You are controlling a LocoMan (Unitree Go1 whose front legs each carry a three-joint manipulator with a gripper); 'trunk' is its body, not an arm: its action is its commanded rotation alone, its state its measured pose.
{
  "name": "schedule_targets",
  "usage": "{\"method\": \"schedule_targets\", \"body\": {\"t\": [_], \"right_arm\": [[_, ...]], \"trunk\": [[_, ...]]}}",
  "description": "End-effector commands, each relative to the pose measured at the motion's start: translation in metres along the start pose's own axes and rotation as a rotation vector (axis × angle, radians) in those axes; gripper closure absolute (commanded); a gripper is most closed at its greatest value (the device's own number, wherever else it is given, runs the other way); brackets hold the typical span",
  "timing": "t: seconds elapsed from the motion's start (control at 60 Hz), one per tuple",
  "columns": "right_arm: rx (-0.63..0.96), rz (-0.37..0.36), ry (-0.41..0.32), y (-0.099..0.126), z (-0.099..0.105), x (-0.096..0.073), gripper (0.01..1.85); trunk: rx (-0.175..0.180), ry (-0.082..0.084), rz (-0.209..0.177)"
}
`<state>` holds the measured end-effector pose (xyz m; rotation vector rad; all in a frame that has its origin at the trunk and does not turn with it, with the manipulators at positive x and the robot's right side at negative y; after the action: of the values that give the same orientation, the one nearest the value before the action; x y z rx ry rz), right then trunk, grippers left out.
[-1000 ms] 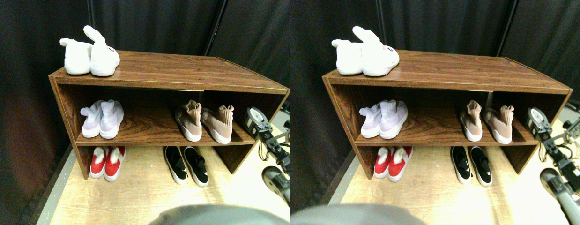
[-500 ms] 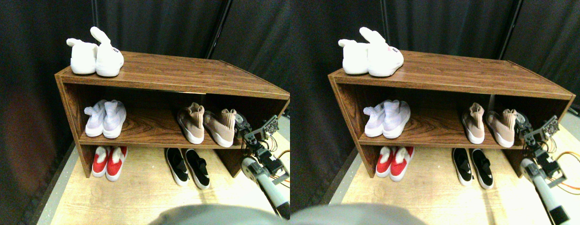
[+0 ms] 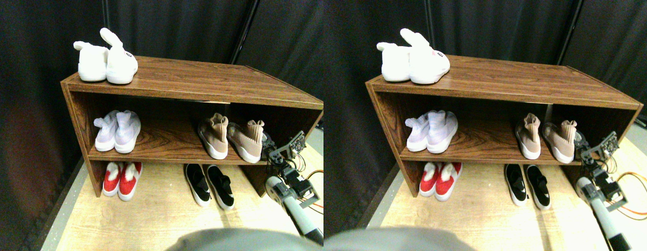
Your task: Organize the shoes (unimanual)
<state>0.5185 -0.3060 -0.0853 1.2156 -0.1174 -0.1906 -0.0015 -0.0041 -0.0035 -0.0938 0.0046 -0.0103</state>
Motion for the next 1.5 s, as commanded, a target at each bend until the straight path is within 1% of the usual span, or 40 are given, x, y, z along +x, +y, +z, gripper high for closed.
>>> {"method": "schedule_targets", "body": {"t": [0.017,0.15,0.167,0.317,0.35,0.417,0.483,0.533,0.633,0.733,0.767,0.8,0.883,0.95,1.083,1.167,1.233,1.25,1.283,1.317,1.35,1.4,1.467,1.5], "right_arm": [[0.008,0.033,0.021,0.006,-0.007,-0.004,1.80],[-0.004,0.043,0.032,0.008,-0.016,-0.009,1.80],[0.008,0.053,0.045,0.008,-0.018,-0.009,1.80],[0.024,0.061,0.065,0.011,-0.025,-0.010,1.80],[-0.002,0.067,0.075,0.012,-0.026,-0.010,1.80],[0.007,0.057,0.071,0.013,-0.029,-0.011,1.80],[-0.017,0.055,0.072,0.013,-0.032,-0.011,1.80],[0.015,0.046,0.074,0.013,-0.035,-0.011,1.80],[0.022,0.034,0.073,0.015,-0.039,-0.012,1.80],[0.010,0.043,0.088,0.015,-0.042,-0.011,1.80],[-0.014,0.039,0.071,0.014,-0.042,-0.010,1.80],[0.002,0.033,0.063,0.014,-0.042,-0.009,1.80],[0.029,0.020,0.063,0.013,-0.041,-0.008,1.80],[0.020,0.015,0.058,0.013,-0.040,-0.008,1.80],[-0.002,0.035,0.032,0.011,-0.036,-0.005,1.80],[-0.016,0.051,0.041,0.008,-0.027,0.000,1.80],[-0.029,0.037,0.021,0.008,-0.022,0.000,1.80],[-0.031,0.032,0.010,0.009,-0.018,-0.001,1.80],[-0.039,0.036,0.008,0.009,-0.017,-0.001,1.80],[-0.049,0.044,0.005,0.010,-0.014,-0.002,1.80],[-0.028,0.049,0.001,0.011,-0.011,-0.001,1.80],[-0.041,0.069,0.017,0.012,-0.007,-0.001,1.80],[-0.035,0.073,0.008,0.014,-0.004,-0.003,1.80],[-0.044,0.088,0.019,0.016,-0.002,-0.004,1.80]], "trunk": [[-0.022,0.013,0.015],[-0.027,0.013,0.019],[-0.028,0.012,0.020],[-0.030,0.013,0.023],[-0.031,0.014,0.024],[-0.032,0.013,0.025],[-0.034,0.013,0.025],[-0.034,0.014,0.025],[-0.037,0.017,0.027],[-0.040,0.018,0.029],[-0.040,0.018,0.030],[-0.040,0.019,0.030],[-0.039,0.020,0.028],[-0.039,0.020,0.028],[-0.033,0.018,0.022],[-0.030,0.018,0.017],[-0.025,0.019,0.011],[-0.024,0.019,0.009],[-0.022,0.019,0.007],[-0.020,0.018,0.003],[-0.016,0.017,-0.002],[-0.012,0.016,-0.007],[-0.007,0.014,-0.014],[-0.006,0.013,-0.017]]}}
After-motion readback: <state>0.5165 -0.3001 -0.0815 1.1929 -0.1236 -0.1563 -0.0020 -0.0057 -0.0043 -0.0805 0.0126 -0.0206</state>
